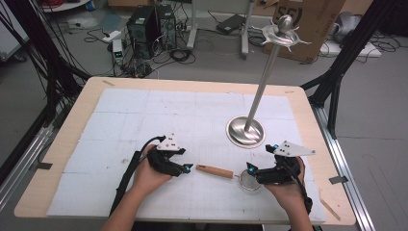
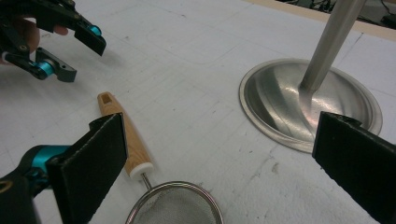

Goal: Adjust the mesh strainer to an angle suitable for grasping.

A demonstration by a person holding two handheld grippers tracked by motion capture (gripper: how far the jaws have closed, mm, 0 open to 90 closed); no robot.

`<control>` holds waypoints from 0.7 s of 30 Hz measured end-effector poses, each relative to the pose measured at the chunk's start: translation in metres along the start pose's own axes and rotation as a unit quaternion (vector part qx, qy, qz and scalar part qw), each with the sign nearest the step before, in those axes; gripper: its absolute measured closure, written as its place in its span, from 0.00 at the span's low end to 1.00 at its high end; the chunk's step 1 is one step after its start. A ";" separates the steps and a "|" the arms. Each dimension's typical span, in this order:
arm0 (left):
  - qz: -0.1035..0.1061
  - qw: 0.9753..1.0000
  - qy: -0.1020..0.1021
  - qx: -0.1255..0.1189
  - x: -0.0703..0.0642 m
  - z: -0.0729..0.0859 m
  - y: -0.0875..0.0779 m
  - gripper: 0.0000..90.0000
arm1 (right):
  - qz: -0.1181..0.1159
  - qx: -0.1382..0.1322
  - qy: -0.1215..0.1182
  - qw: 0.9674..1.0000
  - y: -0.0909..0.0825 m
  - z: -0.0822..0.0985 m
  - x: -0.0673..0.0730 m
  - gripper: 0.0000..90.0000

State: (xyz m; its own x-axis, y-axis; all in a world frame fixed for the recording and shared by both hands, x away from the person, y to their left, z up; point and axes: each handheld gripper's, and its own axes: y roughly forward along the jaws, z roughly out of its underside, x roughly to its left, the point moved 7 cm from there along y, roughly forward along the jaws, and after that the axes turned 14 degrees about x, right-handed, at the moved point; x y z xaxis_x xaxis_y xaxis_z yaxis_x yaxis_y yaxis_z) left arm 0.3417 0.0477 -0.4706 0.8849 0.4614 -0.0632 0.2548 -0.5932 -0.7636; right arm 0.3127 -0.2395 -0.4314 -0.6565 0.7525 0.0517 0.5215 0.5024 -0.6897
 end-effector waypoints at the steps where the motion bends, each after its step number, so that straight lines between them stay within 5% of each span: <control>1: 0.001 1.000 0.000 -0.005 0.001 0.001 -0.003 0.37 | 0.001 0.001 -0.006 1.000 0.002 0.000 0.000 0.02; 12: 0.000 0.998 -0.015 -0.058 0.014 0.004 -0.031 0.31 | -0.001 0.005 -0.006 1.000 0.004 0.002 -0.001 0.02; 21: -0.017 0.998 -0.017 -0.065 0.021 0.009 -0.045 0.23 | -0.006 0.009 -0.012 1.000 0.009 -0.001 0.003 0.02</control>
State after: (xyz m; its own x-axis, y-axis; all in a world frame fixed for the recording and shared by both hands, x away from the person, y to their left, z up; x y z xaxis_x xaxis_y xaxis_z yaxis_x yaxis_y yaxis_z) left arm 0.3453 0.0903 -0.4433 0.8618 0.5033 -0.0632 0.3344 -0.6574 -0.6753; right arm 0.3161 -0.2324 -0.4366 -0.6752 0.7364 0.0433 0.5043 0.5037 -0.7014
